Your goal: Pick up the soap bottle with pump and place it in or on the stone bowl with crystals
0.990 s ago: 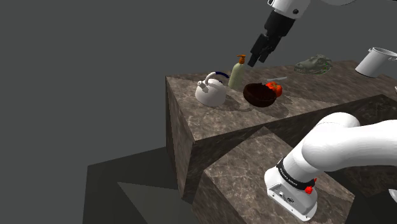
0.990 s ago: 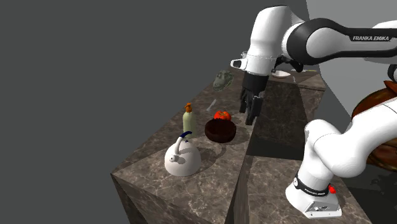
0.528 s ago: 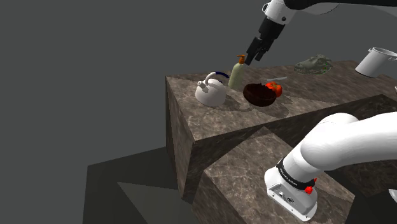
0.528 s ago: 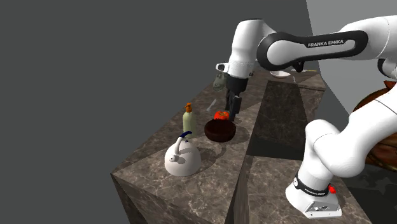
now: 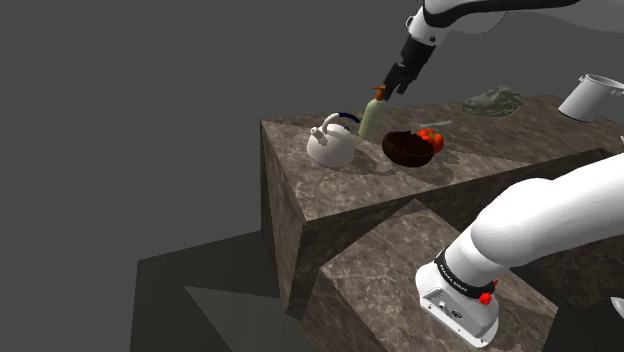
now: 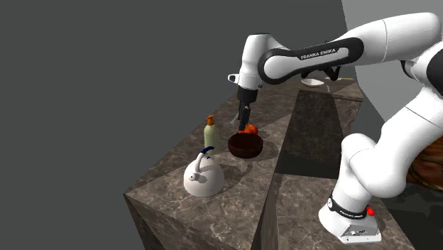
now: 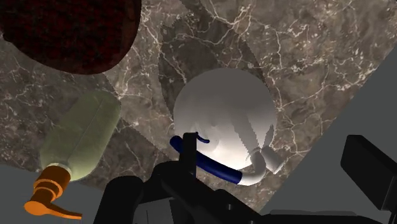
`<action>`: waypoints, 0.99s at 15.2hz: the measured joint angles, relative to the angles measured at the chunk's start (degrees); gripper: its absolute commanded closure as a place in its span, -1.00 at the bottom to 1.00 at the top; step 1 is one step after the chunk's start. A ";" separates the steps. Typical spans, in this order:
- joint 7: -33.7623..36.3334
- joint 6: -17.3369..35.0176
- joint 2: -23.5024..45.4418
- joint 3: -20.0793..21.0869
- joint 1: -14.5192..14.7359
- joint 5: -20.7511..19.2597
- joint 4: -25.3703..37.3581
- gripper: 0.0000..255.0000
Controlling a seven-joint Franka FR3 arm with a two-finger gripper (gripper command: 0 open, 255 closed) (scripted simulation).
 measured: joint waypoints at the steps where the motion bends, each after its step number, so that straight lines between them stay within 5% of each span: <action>1: -1.05 1.14 2.31 -0.88 -0.06 0.18 1.27 -1.00; 9: -9.23 6.27 16.88 -6.62 -1.24 3.19 11.12 -1.00; 15: -16.29 8.02 30.57 -9.54 -3.46 8.98 22.46 -1.00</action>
